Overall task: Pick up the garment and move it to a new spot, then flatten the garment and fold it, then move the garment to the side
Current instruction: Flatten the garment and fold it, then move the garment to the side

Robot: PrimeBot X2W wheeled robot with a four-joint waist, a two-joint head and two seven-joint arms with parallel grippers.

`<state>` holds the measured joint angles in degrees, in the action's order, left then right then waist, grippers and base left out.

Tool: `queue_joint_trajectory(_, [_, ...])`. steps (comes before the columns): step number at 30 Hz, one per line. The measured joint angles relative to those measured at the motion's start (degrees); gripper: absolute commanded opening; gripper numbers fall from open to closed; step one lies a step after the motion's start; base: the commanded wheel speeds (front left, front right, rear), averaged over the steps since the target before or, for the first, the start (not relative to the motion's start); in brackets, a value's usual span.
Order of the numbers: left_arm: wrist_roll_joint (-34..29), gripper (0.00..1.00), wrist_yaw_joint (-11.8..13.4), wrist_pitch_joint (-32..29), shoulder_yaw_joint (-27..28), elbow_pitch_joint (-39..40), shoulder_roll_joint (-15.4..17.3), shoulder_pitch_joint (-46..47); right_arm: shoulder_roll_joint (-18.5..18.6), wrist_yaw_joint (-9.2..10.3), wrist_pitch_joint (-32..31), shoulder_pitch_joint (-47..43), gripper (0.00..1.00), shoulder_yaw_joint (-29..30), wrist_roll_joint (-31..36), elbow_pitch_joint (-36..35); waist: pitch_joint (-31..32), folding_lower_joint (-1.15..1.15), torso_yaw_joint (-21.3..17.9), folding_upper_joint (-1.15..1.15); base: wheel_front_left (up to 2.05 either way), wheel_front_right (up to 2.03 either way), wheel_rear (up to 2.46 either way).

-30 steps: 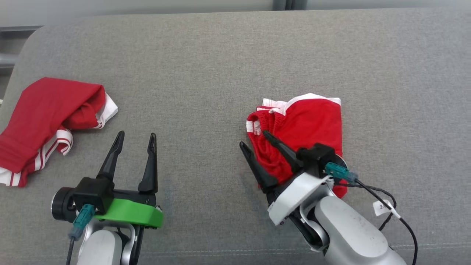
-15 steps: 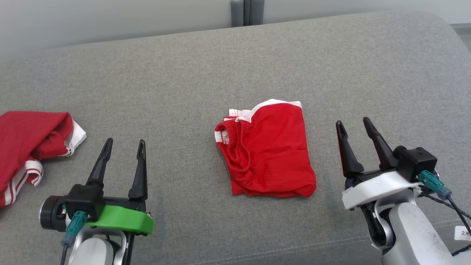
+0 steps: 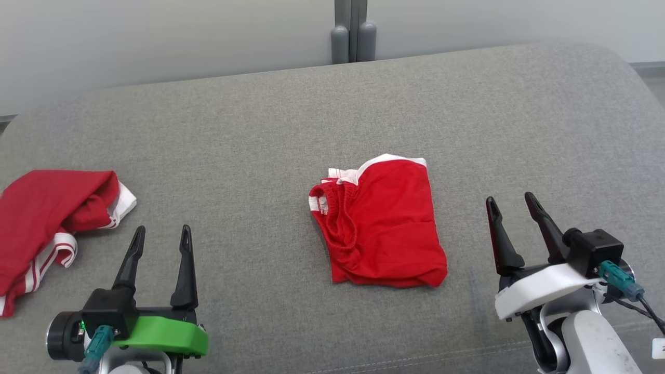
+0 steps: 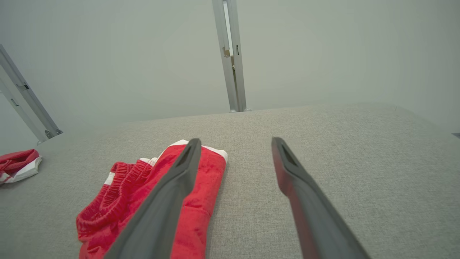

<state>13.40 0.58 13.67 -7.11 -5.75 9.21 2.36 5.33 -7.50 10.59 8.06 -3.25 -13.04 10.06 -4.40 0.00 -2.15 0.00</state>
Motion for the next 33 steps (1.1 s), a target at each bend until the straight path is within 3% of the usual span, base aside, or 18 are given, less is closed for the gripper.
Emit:
queue_joint_trajectory(14, [0.1,1.00,0.4,-0.5,-1.0,1.2,0.4,0.0,0.7,0.00,-2.6,-0.7,1.00,-1.5,-0.1,0.5,0.2,0.00,2.5,0.00,0.00,0.00,0.00])
queue_joint_trajectory(29, [0.5,1.00,-0.3,0.5,-2.7,-0.6,-1.0,3.1,3.0,0.00,-5.4,6.3,1.00,-8.8,-1.5,21.2,-4.0,0.00,9.1,0.00,0.00,0.00,0.00])
queue_joint_trajectory(31, [0.6,1.00,-0.3,0.6,-2.7,-1.0,-1.1,3.2,2.9,0.00,-5.2,7.4,0.36,-9.3,-2.0,23.9,-4.6,0.00,9.9,0.00,0.00,0.00,0.00])
queue_joint_trajectory(32, [0.6,1.00,-0.3,0.6,-2.7,-1.2,-1.1,3.3,2.8,0.00,-4.7,7.9,0.00,-9.4,-2.1,24.9,-4.9,0.00,10.2,0.00,0.00,0.00,0.00])
queue_joint_trajectory(33, [0.6,1.00,-0.3,0.9,-2.7,-1.3,-1.2,3.4,2.7,0.00,-4.7,8.5,0.00,-9.7,-2.5,25.8,-5.1,0.00,10.5,0.00,0.00,0.00,0.00])
